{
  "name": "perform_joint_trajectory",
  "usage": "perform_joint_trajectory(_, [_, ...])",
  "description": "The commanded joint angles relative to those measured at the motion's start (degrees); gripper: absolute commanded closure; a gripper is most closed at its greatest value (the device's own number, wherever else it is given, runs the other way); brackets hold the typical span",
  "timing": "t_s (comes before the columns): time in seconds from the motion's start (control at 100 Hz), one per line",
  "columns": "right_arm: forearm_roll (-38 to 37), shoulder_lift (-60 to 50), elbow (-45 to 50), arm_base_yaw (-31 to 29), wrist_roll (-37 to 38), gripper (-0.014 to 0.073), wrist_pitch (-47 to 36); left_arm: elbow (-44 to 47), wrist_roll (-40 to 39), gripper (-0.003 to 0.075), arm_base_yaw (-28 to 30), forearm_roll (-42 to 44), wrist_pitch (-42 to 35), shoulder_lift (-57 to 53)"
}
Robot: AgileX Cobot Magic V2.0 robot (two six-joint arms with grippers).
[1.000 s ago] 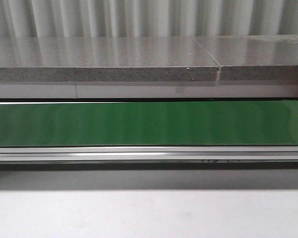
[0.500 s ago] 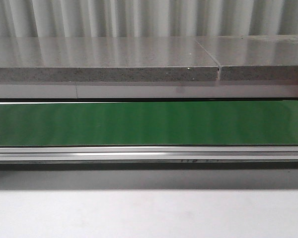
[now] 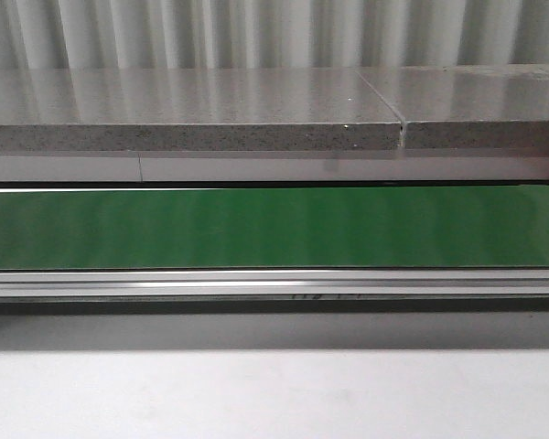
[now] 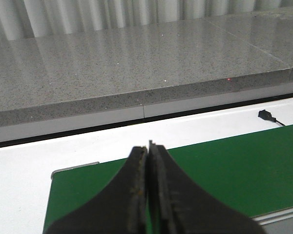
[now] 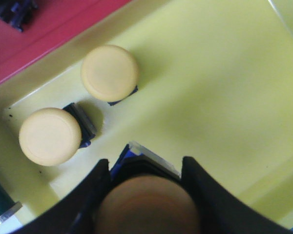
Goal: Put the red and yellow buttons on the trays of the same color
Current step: 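Lower the yellow button into the yellow tray and release it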
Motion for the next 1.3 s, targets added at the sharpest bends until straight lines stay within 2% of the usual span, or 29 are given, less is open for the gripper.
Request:
perform_joint_trajectory(0.0, [-1.2,-1.1,0.3,-0.9,0.6,0.0515,-3.5,-1.7,-0.1,0.074,-0.4,-1.2,-4.1,0.3])
perform_joint_trajectory(0.26, [-1.3,0.7,5.6,-2.8,1.6,0.0515,-10.7,-1.7,-0.1,0.074,-0.4,-1.2,-4.1,0.3])
perform_joint_trajectory(0.74, [-1.3,6.5,5.6,-2.8,1.8,0.0508,-12.1,-1.7,-0.1,0.074,-0.4,-1.2,-4.1,0.3])
perform_joint_trajectory(0.83, [-1.3,6.5,5.6,-2.8,1.8,0.0438,-11.9,-1.7,-0.1,0.074,-0.4,-1.2,-4.1,0.3])
perform_joint_trajectory(1.0, [-1.3,6.3,5.6,-2.8,1.9,0.0153,-11.8,-1.7,-0.1,0.074,-0.4,-1.2,-4.1,0.3])
perform_joint_trajectory(1.07, [-1.3,5.8,5.6,-2.8,1.9,0.0071,-11.8,-1.7,-0.1,0.074,-0.4,-1.2,-4.1,0.3])
perform_joint_trajectory(1.13, [-1.3,4.9,5.6,-2.8,2.5,0.0041,-11.8,-1.7,-0.1,0.074,-0.4,-1.2,-4.1,0.3])
perform_joint_trajectory(1.29, [-1.3,1.3,5.6,-2.8,3.2,0.0041,-12.1,-1.7,-0.1,0.074,-0.4,-1.2,-4.1,0.3])
